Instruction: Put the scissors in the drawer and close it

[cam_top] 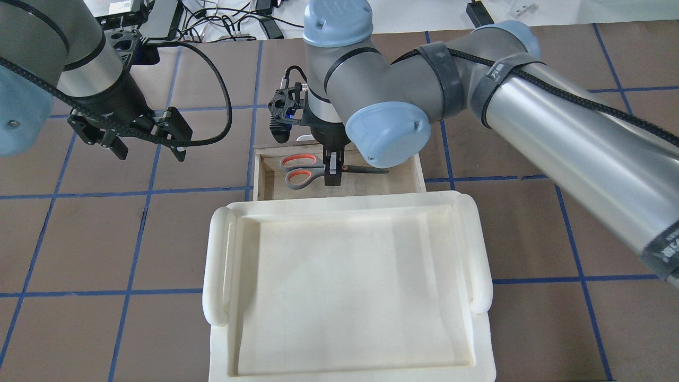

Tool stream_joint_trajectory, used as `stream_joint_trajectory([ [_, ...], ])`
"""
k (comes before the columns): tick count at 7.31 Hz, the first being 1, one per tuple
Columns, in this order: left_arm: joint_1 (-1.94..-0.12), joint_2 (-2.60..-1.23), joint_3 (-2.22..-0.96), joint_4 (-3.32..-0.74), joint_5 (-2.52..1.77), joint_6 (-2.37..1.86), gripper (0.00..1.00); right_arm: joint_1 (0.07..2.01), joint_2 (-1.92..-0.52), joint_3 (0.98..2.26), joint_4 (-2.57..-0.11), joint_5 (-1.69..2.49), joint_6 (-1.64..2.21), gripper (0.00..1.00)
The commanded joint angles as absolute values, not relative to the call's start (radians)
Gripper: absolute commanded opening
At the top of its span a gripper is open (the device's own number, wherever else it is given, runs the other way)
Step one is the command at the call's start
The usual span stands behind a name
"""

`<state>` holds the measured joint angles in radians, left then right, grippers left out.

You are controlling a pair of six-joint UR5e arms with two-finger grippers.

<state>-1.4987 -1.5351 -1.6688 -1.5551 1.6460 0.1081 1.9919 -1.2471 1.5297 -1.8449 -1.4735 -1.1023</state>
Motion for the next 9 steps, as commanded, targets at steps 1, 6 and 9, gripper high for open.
stream_joint_trajectory([
  [1,-1.497,-1.539,-1.661,-1.551,1.641,0.101,1.00,1.994,-1.229,1.534,-1.853,-1.474,-1.106,0.07],
  [6,-1.502,-1.578,-1.622,-1.497,1.646,0.092,1.00,1.994,-1.229,1.569,-1.885,-1.471,-1.104,0.21],
  [9,-1.506,-1.626,-1.574,-1.456,1.638,0.086,1.00,1.994,-1.232,1.569,-1.887,-1.471,-1.100,0.89],
])
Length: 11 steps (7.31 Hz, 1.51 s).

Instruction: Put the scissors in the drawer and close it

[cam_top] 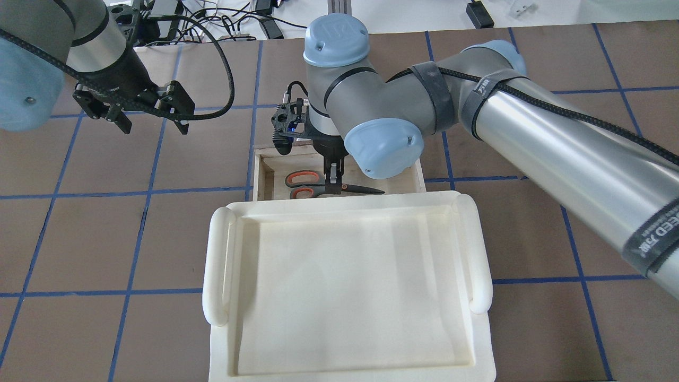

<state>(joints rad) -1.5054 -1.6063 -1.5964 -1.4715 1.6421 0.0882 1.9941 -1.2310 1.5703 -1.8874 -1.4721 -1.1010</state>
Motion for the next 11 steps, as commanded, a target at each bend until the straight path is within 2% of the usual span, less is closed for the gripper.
stream_joint_trajectory([
  [1,-1.509,-1.638,-1.553,-1.456,1.643,0.083,1.00,1.991,-1.239,1.562,-1.885,-1.474,-1.098,1.00],
  [3,-1.532,-1.670,-1.534,-1.444,1.637,0.017,1.00,1.947,-1.297,1.554,-1.887,-1.479,-1.083,1.00],
  [5,-1.584,-1.715,-1.529,-1.370,1.641,-0.024,1.00,1.809,-1.389,1.557,-1.868,-1.476,-1.066,1.00],
  [7,-1.639,-1.768,-1.531,-1.288,1.637,-0.112,1.00,1.657,-1.526,1.571,-1.722,-1.480,-1.016,1.00],
  [9,-1.699,-1.837,-1.529,-1.244,1.637,-0.202,1.00,1.570,-1.591,1.572,-1.696,-1.480,-0.746,1.00],
  [11,-1.736,-1.893,-1.528,-1.176,1.632,-0.277,1.00,1.568,-1.627,1.572,-1.689,-1.480,-0.503,1.00],
])
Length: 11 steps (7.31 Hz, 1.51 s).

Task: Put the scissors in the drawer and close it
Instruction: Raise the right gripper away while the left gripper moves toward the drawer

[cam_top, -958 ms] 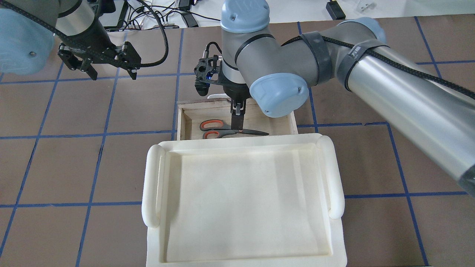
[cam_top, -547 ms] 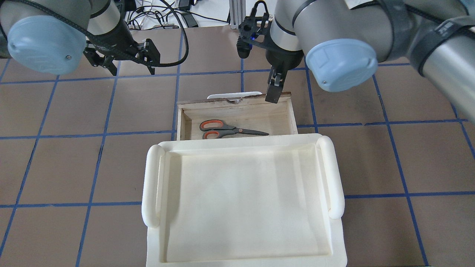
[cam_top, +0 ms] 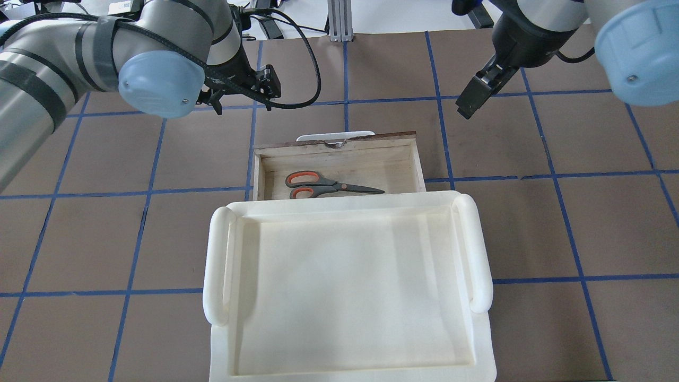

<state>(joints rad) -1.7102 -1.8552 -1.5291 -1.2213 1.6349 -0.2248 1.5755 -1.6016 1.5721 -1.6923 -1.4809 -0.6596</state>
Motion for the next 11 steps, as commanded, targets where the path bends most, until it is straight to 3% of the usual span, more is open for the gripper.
stream_joint_trajectory([
  [1,-1.755,-1.925,-1.517,-1.174,1.623,-0.282,1.00,1.568,-1.629,1.571,-1.686,-1.482,-0.368,1.00],
  [5,-1.798,-2.028,-1.428,-1.206,1.586,-0.304,1.00,1.583,-1.643,1.568,-1.612,-1.515,-0.128,1.00],
  [11,-1.804,-2.088,-1.428,-1.256,1.583,-0.305,1.00,1.583,-1.640,1.571,-1.528,-1.542,-0.018,1.00],
])
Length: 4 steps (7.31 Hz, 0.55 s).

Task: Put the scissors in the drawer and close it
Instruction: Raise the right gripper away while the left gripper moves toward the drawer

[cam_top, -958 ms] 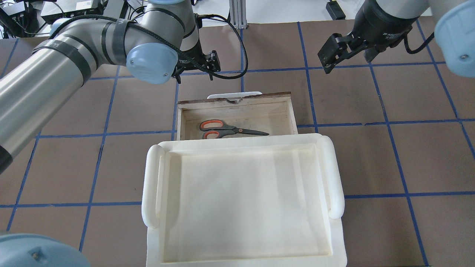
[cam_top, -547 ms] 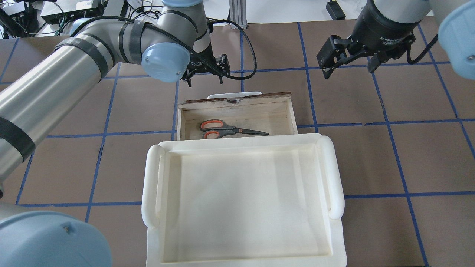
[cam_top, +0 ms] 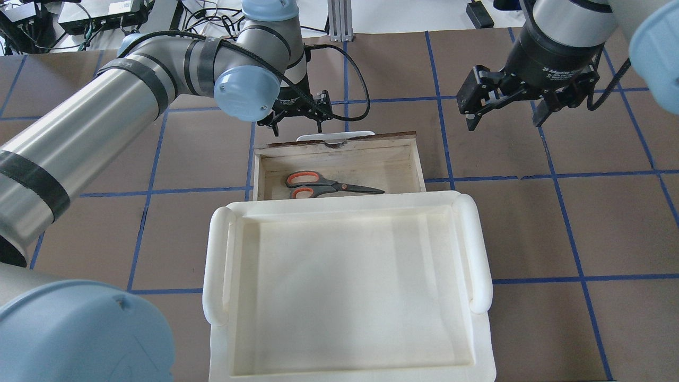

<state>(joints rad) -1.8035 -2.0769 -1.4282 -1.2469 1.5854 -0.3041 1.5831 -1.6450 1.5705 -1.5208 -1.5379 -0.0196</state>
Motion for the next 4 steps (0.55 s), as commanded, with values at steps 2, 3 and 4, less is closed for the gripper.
stream_joint_trajectory([
  [2,-1.804,-2.102,-1.428,-1.264,1.565,-0.305,1.00,1.579,-1.638,1.574,-1.575,-1.549,-0.024,1.00],
  [3,-1.804,-2.103,-1.428,-1.272,1.566,-0.305,1.00,1.578,-1.638,1.574,-1.577,-1.549,-0.022,1.00],
  [4,-1.804,-2.103,-1.427,-1.294,1.566,-0.305,1.00,1.578,-1.638,1.574,-1.581,-1.545,-0.021,1.00],
])
